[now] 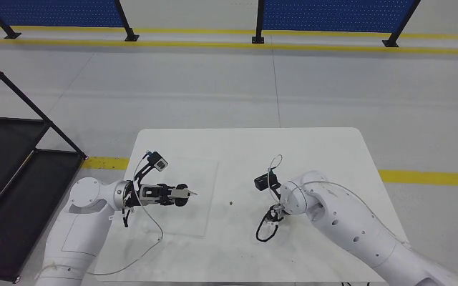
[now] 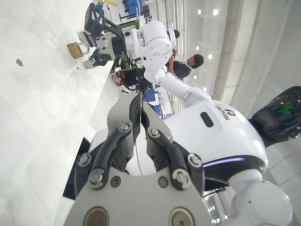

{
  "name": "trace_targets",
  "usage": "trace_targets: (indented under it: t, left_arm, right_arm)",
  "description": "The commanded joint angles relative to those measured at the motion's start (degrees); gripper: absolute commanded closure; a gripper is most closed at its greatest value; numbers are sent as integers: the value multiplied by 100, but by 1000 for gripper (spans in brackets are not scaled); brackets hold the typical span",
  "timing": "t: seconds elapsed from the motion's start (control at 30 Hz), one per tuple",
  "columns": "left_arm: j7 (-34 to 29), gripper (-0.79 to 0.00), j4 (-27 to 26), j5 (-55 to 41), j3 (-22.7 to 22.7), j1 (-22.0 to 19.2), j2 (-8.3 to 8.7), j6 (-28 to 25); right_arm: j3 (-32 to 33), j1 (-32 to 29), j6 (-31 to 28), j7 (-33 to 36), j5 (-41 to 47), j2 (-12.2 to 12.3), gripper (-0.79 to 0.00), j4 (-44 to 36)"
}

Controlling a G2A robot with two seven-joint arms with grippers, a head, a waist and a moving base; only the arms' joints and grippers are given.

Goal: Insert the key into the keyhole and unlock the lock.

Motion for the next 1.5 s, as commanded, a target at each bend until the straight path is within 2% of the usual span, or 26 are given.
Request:
trace_targets:
  t: [0.0,0.07,0.17,0.2,0.23,0.53,0.83,1.0,1.2,1.47]
  left_arm:
    - [0,0,0,0,0,0,0,0]
    - [0,0,0,0,0,0,0,0]
    - [0,0,0,0,0,0,0,0]
    - [0,0,0,0,0,0,0,0]
    - [0,0,0,0,0,0,0,0]
    - [0,0,0,0,0,0,0,0]
    - [0,0,0,0,0,0,0,0]
    - [0,0,0,0,0,0,0,0]
    - [0,0,0,0,0,0,0,0]
    - [0,0,0,0,0,0,0,0]
  right_arm:
    - [-18,17,-1,1,23,-17,-339,43]
    - [-37,36,-7,7,41,-33,-302,95]
    - [-59,66,-10,10,110,-55,-203,213]
    - [-66,83,-13,13,135,-62,-80,245]
    - [-69,93,-11,11,154,-66,0,266]
    - [143,198,60,-61,817,-7,0,216]
    - [1487,52,322,-326,2752,332,0,-199]
    - [2466,-480,-506,-822,4780,402,0,298]
    - [2855,-853,-1355,-1049,6763,339,0,816]
    - [2808,-948,-2110,-1068,7712,244,0,1070]
